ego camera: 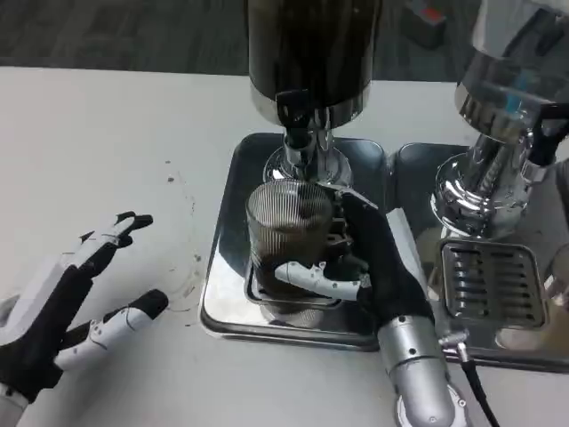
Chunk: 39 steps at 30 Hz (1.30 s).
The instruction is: Grasp the cup under the faucet to collect the drink, then remove the cup.
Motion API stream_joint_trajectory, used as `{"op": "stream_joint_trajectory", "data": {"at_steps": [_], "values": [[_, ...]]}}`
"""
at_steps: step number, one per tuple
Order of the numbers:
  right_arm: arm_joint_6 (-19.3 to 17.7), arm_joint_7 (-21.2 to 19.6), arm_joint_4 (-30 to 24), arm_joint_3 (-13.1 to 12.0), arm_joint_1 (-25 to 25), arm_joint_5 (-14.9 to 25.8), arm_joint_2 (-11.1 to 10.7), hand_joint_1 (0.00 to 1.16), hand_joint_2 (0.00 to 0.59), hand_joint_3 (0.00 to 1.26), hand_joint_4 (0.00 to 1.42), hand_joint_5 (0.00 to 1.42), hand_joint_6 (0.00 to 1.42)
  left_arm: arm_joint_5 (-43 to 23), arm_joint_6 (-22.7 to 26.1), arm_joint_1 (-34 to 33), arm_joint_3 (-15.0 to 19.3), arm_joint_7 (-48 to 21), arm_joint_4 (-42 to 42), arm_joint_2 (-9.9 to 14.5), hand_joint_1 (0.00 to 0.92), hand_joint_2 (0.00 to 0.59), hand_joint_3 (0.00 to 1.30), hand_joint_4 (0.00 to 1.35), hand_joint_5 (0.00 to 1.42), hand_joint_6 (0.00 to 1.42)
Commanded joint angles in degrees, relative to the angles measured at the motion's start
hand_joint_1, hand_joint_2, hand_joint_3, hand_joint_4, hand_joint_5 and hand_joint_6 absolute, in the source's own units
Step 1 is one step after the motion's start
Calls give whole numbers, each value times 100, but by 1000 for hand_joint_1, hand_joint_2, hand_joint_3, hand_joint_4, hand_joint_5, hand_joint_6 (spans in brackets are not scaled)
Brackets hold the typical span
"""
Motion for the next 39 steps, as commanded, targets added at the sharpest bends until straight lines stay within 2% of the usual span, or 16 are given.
{"op": "stream_joint_trajectory", "data": {"at_steps": [1,15,21,29,39], "values": [[-263,-184,-179,8,57,11,249,1110,223,452,587,676,805,13,19,-76,-33,-84,44,102,0,135,156,48,169,42],[-237,-356,-626,62,325,-173,209,1140,226,469,570,701,856,68,-6,-163,-86,-136,88,89,0,135,156,40,170,52],[-108,-232,-1086,119,613,-275,70,1136,225,469,570,706,868,32,-9,-178,-90,-158,105,64,0,136,155,38,170,55],[66,-70,-1481,164,925,-352,-5,1133,224,469,570,707,873,2,-36,-226,-106,-182,206,51,0,139,148,38,171,57],[61,103,-1867,206,1295,-401,-51,1120,223,469,570,698,879,131,43,-168,-111,22,162,46,0,143,144,38,171,50]]}}
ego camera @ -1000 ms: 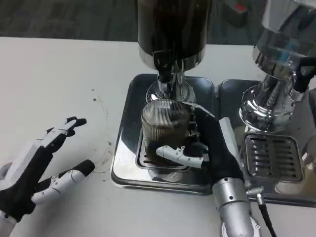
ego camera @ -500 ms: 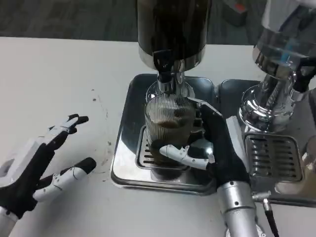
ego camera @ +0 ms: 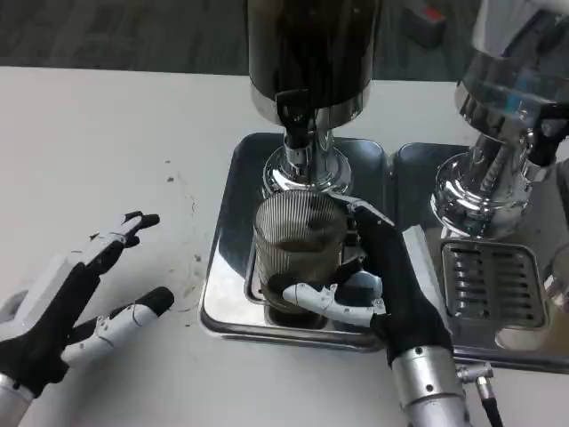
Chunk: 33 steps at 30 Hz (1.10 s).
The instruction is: Grasp the cup under the faucet to collect the drink, then remove the cup.
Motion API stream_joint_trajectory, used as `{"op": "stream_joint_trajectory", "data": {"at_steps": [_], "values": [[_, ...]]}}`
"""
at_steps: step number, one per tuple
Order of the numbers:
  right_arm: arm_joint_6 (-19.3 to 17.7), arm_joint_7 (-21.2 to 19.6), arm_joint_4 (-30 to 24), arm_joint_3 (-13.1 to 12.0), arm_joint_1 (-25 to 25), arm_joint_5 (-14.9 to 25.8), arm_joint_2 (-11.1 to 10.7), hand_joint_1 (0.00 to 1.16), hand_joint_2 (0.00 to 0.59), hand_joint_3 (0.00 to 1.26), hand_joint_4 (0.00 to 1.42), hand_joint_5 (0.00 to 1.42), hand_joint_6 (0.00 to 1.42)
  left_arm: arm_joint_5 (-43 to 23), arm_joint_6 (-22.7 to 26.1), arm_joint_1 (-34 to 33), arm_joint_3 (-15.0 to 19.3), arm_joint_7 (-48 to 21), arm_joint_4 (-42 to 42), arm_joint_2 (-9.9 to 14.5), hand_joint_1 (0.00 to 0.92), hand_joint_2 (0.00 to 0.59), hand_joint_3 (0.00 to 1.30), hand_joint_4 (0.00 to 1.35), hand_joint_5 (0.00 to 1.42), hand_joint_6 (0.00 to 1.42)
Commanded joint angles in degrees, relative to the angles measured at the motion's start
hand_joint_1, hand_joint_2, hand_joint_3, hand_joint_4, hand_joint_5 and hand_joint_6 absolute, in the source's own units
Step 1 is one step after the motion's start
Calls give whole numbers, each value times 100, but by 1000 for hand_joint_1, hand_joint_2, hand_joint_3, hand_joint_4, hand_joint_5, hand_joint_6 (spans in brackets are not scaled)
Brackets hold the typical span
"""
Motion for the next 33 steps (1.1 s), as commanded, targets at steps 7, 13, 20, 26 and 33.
{"op": "stream_joint_trajectory", "data": {"at_steps": [7,13,20,26,33], "values": [[-124,17,-464,37,215,-37,11,1118,223,469,570,706,882,308,66,69,-63,241,-143,98,0,145,103,1,143,27],[-147,116,-798,97,387,-51,-67,1117,223,469,570,707,886,923,221,356,-19,674,-662,342,0,138,41,0,69,0],[-99,321,-1224,167,612,-76,-141,1116,223,469,570,707,888,1553,782,815,-23,1104,-1412,600,0,128,0,0,0,0],[-91,472,-1476,246,735,-137,-192,1115,229,466,570,707,890,1845,1214,1319,47,1316,-2026,758,0,127,0,0,0,0],[-65,582,-1729,298,955,-117,-220,1106,232,460,570,707,902,2018,1444,1903,189,1619,-2470,830,0,128,0,0,0,0]]}}
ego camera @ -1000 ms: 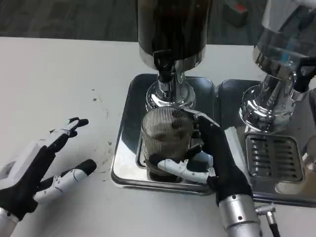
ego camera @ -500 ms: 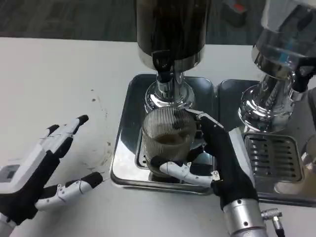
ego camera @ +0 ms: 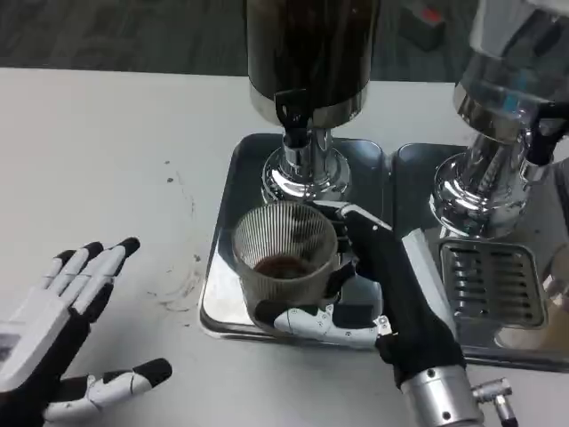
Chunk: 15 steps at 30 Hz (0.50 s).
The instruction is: Grasp the cup under the faucet to collect the drink, then remove the cup.
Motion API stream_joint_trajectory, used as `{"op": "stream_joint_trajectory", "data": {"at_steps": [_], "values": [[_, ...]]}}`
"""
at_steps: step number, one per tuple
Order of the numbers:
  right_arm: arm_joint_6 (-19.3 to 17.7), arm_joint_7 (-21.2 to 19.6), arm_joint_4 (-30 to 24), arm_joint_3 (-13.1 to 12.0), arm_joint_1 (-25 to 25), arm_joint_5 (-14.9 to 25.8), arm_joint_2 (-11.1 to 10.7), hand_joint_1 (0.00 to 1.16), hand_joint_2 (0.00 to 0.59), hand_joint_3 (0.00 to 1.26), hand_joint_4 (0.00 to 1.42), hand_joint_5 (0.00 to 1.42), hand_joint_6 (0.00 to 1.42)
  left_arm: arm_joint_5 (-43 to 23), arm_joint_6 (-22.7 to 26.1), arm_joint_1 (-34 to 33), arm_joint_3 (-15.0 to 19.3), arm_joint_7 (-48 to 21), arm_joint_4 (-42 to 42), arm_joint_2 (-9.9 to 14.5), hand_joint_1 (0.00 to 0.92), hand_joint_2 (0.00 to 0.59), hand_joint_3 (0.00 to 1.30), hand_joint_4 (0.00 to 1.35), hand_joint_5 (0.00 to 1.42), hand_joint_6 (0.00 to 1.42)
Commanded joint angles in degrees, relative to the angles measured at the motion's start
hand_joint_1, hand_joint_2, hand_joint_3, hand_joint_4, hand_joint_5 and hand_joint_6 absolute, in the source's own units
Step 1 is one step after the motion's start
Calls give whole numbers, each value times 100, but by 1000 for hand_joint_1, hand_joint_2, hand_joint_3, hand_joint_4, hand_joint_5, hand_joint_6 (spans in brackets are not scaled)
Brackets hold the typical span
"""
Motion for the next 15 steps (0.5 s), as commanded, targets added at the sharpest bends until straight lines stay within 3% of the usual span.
{"op": "stream_joint_trajectory", "data": {"at_steps": [1,15], "values": [[-77,51,-330,49,118,21,-2,1105,232,459,570,707,902,132,137,302,73,207,-196,93,0,128,0,0,0,0],[-103,310,-759,170,305,-38,-146,1098,232,458,570,715,921,121,151,596,44,309,-384,75,0,129,0,0,0,0]]}}
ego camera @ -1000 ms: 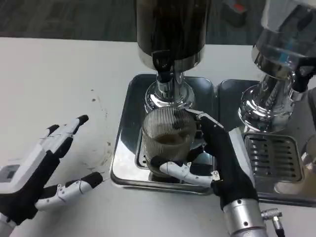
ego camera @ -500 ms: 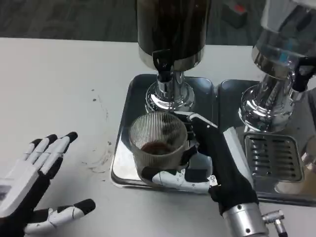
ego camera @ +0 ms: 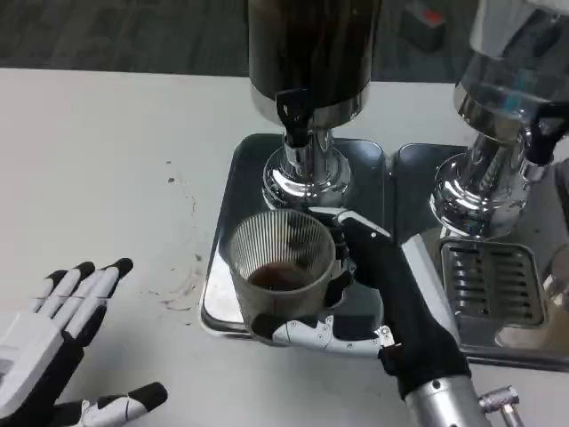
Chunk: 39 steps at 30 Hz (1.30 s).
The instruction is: Grasp the cup under the faucet to collect the drink, then remove the cup.
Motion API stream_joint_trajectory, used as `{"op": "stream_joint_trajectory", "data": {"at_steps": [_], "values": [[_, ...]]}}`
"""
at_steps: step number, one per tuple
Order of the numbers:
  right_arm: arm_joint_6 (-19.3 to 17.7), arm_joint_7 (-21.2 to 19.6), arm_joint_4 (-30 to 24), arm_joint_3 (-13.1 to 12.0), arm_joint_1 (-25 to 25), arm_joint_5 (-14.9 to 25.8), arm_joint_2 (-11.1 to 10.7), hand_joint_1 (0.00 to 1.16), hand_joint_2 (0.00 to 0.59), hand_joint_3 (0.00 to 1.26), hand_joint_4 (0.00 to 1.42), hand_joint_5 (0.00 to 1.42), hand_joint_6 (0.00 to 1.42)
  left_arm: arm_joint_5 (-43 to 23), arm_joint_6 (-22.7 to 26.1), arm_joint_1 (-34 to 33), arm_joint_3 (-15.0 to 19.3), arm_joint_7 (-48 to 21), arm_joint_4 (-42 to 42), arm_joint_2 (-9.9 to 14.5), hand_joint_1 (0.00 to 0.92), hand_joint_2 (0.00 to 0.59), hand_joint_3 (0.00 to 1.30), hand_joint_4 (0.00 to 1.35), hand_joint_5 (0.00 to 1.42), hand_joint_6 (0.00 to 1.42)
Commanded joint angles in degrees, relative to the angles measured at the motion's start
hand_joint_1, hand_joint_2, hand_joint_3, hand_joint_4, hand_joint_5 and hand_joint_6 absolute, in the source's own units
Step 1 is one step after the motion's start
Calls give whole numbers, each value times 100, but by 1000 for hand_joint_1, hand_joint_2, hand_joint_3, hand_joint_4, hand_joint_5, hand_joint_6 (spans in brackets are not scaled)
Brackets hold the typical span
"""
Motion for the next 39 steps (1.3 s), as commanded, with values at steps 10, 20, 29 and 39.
{"op": "stream_joint_trajectory", "data": {"at_steps": [10,20,29,39], "values": [[-65,294,-635,217,127,-73,-91,1097,232,460,582,715,928,-8,-24,267,21,141,-201,33,0,129,0,0,0,0],[-47,363,-675,263,213,-51,-75,1096,232,468,587,732,944,-14,-60,255,-18,101,-144,57,0,129,0,0,0,0],[7,335,-700,250,241,-34,-57,1099,223,469,603,732,964,-41,-79,190,-50,57,-81,47,0,129,0,0,0,0],[-9,324,-715,254,235,-90,-74,1089,228,469,603,749,970,-76,-80,107,-122,33,-58,-31,0,133,0,0,0,0]]}}
